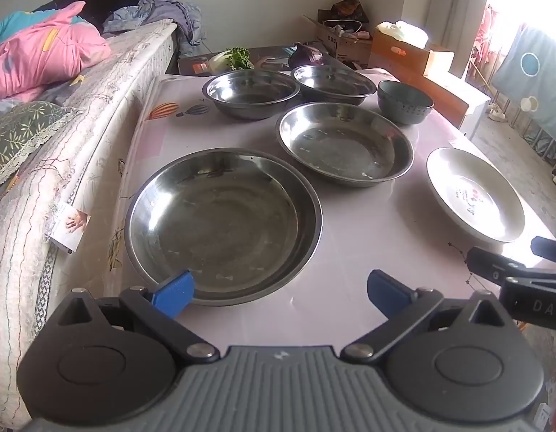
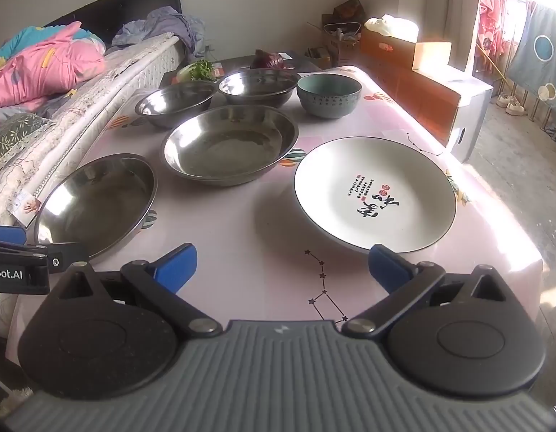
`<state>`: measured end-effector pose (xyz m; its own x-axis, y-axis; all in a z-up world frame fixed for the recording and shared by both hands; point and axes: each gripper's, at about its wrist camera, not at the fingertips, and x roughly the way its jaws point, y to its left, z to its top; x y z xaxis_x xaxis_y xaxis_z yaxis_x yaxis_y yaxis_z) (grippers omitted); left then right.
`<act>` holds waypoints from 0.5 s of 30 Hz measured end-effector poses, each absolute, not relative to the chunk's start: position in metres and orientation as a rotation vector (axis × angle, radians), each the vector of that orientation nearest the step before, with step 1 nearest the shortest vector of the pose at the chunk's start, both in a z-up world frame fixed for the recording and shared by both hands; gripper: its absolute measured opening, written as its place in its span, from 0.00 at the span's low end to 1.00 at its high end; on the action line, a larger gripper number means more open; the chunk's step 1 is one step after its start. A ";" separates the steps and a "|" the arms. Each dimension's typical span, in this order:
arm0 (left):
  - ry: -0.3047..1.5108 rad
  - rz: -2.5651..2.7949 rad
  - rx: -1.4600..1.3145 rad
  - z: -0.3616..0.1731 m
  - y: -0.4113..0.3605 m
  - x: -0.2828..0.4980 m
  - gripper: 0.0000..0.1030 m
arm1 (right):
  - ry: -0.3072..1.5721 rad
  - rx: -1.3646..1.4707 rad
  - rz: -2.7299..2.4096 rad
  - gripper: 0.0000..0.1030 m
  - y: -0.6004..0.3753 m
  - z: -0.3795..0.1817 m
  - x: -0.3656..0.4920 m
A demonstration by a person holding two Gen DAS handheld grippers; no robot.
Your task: Organize plates and bowls
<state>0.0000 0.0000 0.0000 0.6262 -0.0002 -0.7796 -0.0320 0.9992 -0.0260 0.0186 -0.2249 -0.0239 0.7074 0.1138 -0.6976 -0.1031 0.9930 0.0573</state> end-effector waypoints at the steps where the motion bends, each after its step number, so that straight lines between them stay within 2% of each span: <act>1: 0.893 0.018 -0.039 0.000 0.000 0.000 1.00 | 0.776 0.014 0.122 0.99 -0.225 -0.024 0.018; 15: 0.897 0.018 -0.040 0.001 0.000 0.000 1.00 | 0.776 0.008 0.127 0.99 -0.222 -0.023 0.019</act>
<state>0.0002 -0.0004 0.0007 0.6237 -0.0012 -0.7816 -0.0325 0.9991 -0.0274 0.0185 -0.2222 -0.0234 0.7061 0.1173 -0.6983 -0.1111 0.9923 0.0544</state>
